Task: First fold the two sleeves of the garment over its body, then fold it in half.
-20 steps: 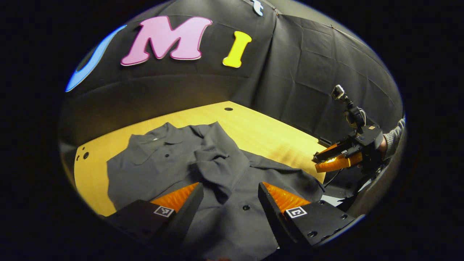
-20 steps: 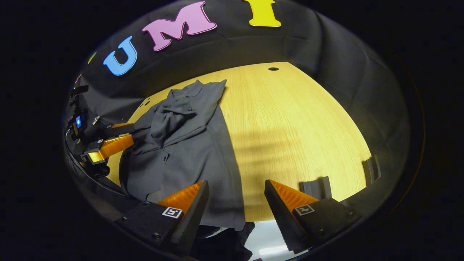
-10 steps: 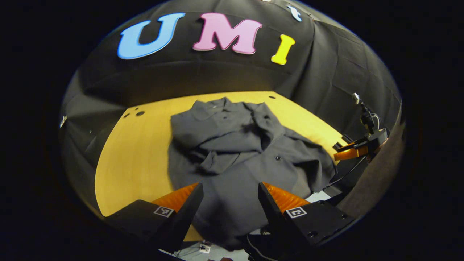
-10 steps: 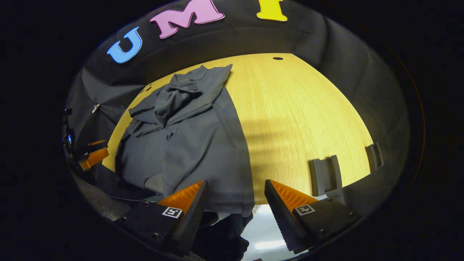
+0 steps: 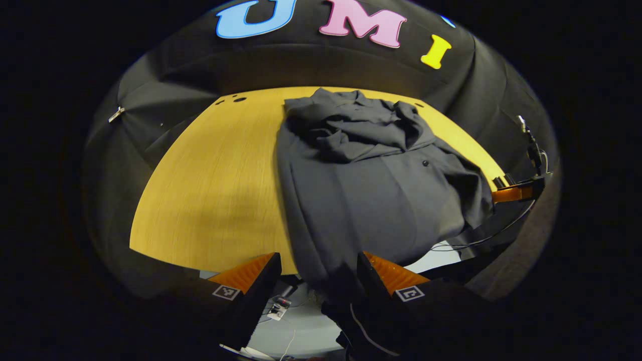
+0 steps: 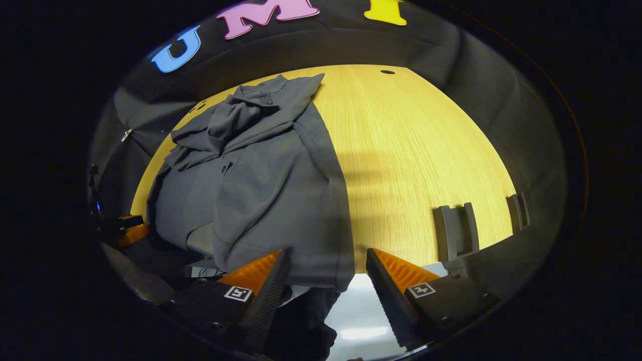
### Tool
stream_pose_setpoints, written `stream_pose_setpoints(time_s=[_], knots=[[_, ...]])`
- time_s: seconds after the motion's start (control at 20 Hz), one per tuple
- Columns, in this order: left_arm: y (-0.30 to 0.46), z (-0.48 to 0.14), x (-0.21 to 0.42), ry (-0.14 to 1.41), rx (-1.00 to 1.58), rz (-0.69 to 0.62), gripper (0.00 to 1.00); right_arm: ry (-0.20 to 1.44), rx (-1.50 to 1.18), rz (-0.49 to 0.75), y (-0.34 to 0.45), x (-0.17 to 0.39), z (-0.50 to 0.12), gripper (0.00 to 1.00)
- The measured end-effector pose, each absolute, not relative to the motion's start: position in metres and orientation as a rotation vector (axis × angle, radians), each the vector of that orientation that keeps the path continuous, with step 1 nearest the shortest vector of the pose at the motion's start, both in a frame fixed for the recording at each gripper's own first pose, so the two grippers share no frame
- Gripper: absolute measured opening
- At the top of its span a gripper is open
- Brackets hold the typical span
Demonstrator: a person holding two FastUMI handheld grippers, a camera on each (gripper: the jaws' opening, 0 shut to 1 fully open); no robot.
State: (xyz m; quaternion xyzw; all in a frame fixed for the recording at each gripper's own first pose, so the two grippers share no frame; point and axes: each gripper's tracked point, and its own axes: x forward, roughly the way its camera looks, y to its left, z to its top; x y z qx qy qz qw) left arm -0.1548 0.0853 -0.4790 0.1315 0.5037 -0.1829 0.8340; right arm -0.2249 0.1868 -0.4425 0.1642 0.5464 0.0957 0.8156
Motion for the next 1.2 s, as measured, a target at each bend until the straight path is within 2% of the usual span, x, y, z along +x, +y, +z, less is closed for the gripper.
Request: stream_pose_setpoints(time_s=[0.15, 0.2, 0.25, 0.45, 0.55, 0.6, 0.7, 0.8, 0.9, 0.95, 1.0, 1.2], knots=[[0.079, -0.487, -0.161, 1.081, 0.287, -0.401, 0.96, 1.164, 0.299, 0.212, 0.195, -0.221, -0.446, 0.96], [0.076, -0.491, -0.161, 1.089, 0.306, -0.409, 0.92, 1.168, 0.281, 0.217, 0.198, -0.222, -0.448, 0.96], [0.076, -0.496, -0.162, 1.105, 0.328, -0.408, 0.96, 1.172, 0.265, 0.223, 0.202, -0.222, -0.450, 0.96], [0.086, -0.505, -0.161, 1.135, 0.413, -0.358, 0.96, 1.198, 0.206, 0.225, 0.205, -0.227, -0.456, 0.96], [0.083, -0.503, -0.162, 1.127, 0.412, -0.356, 1.00, 1.193, 0.226, 0.212, 0.207, -0.226, -0.456, 0.95], [0.078, -0.505, -0.164, 1.125, 0.418, -0.376, 0.96, 1.179, 0.236, 0.239, 0.214, -0.219, -0.454, 0.84], [0.063, -0.507, -0.169, 1.138, 0.429, -0.479, 0.52, 1.175, 0.246, 0.263, 0.224, -0.215, -0.454, 0.13], [0.059, -0.500, -0.162, 1.186, 0.302, -0.475, 0.08, 1.168, 0.216, 0.319, 0.228, -0.211, -0.452, 0.06], [0.064, -0.488, -0.154, 1.195, 0.223, -0.445, 0.05, 1.148, 0.283, 0.310, 0.227, -0.212, -0.445, 0.06], [0.056, -0.469, -0.144, 1.137, 0.222, -0.477, 0.05, 1.129, 0.314, 0.311, 0.225, -0.209, -0.437, 0.00], [0.050, -0.457, -0.139, 1.109, 0.212, -0.494, 0.06, 1.102, 0.332, 0.318, 0.224, -0.206, -0.426, 0.06], [0.033, -0.411, -0.110, 1.006, 0.184, -0.513, 0.05, 0.990, 0.378, 0.321, 0.216, -0.180, -0.387, 0.06]])
